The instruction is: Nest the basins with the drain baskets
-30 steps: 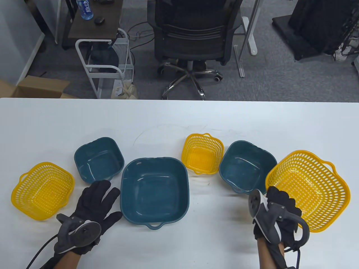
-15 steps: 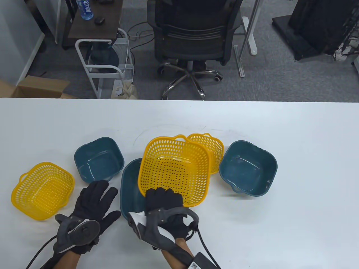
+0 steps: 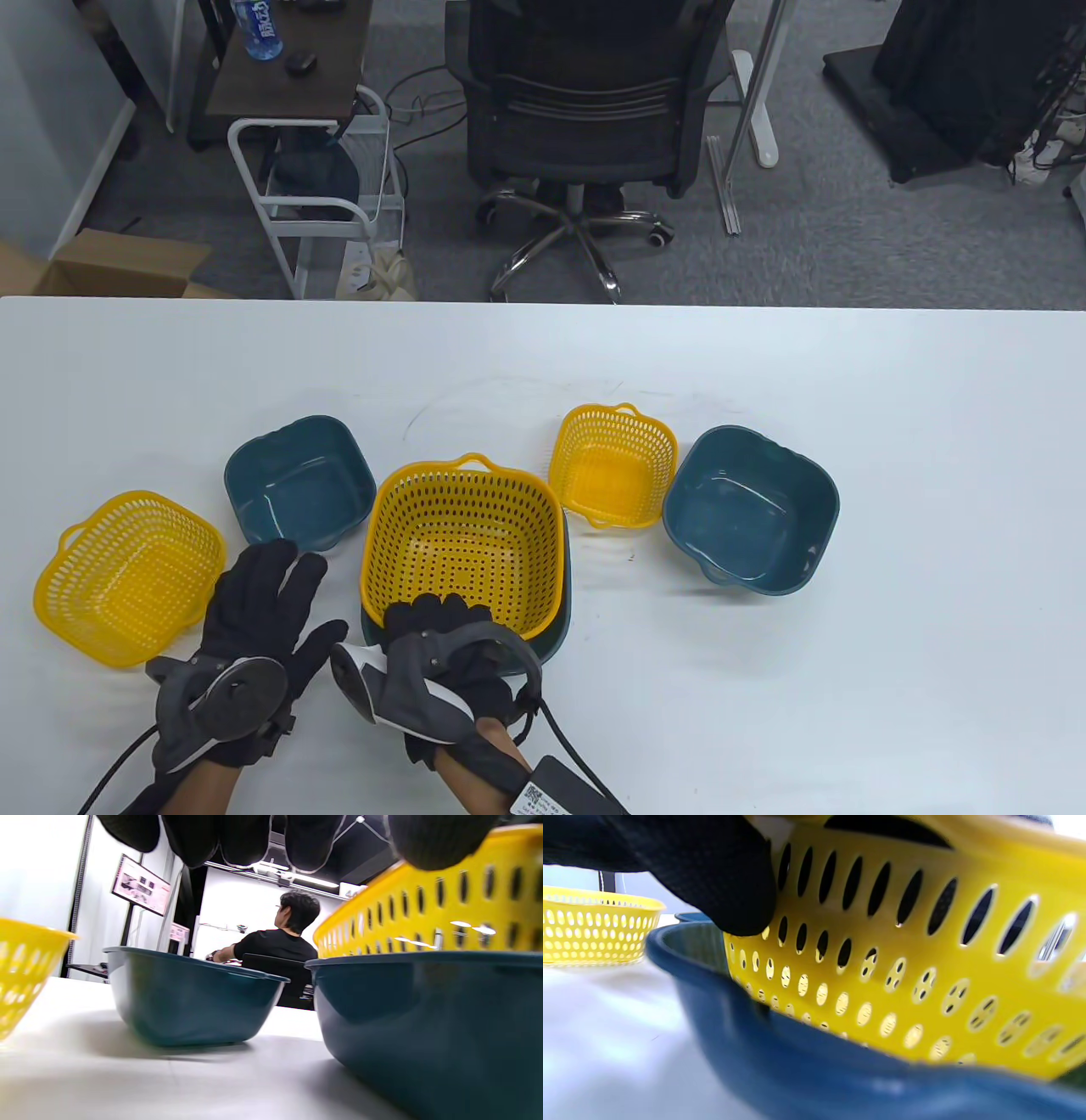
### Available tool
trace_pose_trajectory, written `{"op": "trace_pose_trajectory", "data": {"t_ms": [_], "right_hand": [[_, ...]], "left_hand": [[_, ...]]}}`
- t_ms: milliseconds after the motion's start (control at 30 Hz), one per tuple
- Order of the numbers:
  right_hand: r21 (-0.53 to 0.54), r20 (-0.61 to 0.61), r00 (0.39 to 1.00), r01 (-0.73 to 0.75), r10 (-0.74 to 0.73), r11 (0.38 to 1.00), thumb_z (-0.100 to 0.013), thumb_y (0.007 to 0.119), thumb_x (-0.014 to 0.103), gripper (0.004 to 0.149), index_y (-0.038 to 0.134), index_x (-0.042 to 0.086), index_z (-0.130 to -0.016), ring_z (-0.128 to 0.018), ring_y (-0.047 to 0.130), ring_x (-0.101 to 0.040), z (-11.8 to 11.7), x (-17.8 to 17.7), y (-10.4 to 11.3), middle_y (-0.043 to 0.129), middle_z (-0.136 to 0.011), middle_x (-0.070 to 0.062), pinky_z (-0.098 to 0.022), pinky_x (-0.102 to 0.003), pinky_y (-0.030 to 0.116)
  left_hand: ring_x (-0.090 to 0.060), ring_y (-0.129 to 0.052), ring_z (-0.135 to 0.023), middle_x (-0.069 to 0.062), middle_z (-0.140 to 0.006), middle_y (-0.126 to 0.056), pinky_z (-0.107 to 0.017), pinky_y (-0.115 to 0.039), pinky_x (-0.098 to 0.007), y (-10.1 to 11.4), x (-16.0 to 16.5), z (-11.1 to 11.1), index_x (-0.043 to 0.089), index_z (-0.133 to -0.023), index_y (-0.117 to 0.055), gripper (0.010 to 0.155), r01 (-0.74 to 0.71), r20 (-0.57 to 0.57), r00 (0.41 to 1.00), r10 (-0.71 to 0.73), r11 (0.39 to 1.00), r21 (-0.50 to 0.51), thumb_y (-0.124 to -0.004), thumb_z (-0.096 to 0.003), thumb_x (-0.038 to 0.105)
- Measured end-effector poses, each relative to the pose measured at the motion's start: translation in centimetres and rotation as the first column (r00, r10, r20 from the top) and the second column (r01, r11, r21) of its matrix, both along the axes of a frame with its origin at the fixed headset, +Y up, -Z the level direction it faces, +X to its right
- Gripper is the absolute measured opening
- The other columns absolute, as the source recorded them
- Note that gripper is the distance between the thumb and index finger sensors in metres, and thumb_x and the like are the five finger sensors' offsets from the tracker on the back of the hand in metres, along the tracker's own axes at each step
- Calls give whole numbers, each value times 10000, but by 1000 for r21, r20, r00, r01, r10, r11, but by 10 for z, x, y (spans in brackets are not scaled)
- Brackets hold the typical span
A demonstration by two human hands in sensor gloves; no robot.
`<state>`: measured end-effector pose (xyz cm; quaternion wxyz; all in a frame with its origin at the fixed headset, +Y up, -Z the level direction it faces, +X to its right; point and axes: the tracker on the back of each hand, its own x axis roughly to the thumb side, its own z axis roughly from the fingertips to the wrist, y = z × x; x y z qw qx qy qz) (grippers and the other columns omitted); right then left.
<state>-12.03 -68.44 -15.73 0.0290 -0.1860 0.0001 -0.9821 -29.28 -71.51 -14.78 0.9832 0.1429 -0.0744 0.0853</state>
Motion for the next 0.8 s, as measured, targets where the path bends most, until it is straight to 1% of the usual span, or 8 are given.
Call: {"op": "trace_pose_trajectory", "data": {"t_ms": [100,300,367,467,600,667,700,800], "right_hand": [[-80,7,999,38,-38,996,-457,892,246,408,823,209,-857,-743,940,-332,-3,5,1,880,-868,-81,-560,-541,815],[-248,14,986,162,-163,955,-462,885,266,480,776,180,-922,-824,867,-399,-11,20,2,805,-957,-140,-606,-590,753],[-242,9,971,233,-238,942,-460,883,283,490,773,179,-926,-835,860,-401,-12,29,8,795,-969,-143,-611,-590,749],[-193,38,930,366,-366,910,-461,882,287,489,775,172,-924,-830,860,-407,-15,46,19,799,-962,-150,-607,-595,745],[-89,35,935,355,-353,931,-459,882,295,484,782,172,-917,-826,866,-401,-17,66,18,807,-956,-146,-607,-592,748],[-86,40,932,362,-360,928,-463,880,295,480,781,173,-917,-825,867,-400,-20,73,12,806,-957,-143,-607,-591,749],[-93,43,928,374,-371,923,-462,880,294,479,784,171,-914,-822,870,-400,-21,75,8,809,-954,-145,-606,-590,750],[-105,44,918,397,-395,912,-461,879,294,474,789,169,-909,-816,875,-400,-23,83,-4,816,-949,-144,-602,-590,753]], "left_hand": [[-468,-547,-1076,-132,-1217,-487,-750,-520,-626,-1,-5,-2,271,-1110,-529,797,-1,-80,997,-1,1000,-29,-692,-438,668],[-500,-507,-1075,-157,-1220,-462,-743,-485,-647,-4,-19,-5,238,-1125,-502,827,-12,-286,958,-22,993,-116,-712,-447,662],[-517,-480,-1078,-171,-1224,-440,-739,-469,-659,-5,-26,-6,222,-1134,-483,855,-29,-385,922,-39,985,-170,-745,-446,657],[-535,-441,-1084,-174,-1230,-418,-740,-443,-672,-7,-40,-6,199,-1143,-456,913,-42,-542,832,-117,961,-273,-820,-430,638],[-518,-443,-1088,-170,-1223,-430,-742,-425,-665,-15,-63,-13,171,-1134,-468,918,-52,-596,779,-195,927,-371,-890,-422,569],[-494,-480,-1085,-154,-1211,-475,-744,-438,-651,-20,-70,-16,180,-1115,-521,865,-54,-603,766,-222,913,-405,-918,-425,518],[-475,-509,-1082,-140,-1199,-517,-746,-450,-640,-22,-72,-17,189,-1099,-561,849,-50,-600,768,-226,912,-407,-1033,-395,254],[-423,-650,-1038,-94,-1141,-658,-745,-521,-608,-28,-74,-21,215,-1044,-665,727,-20,-600,759,-252,913,-408,-1032,-417,194]]}}
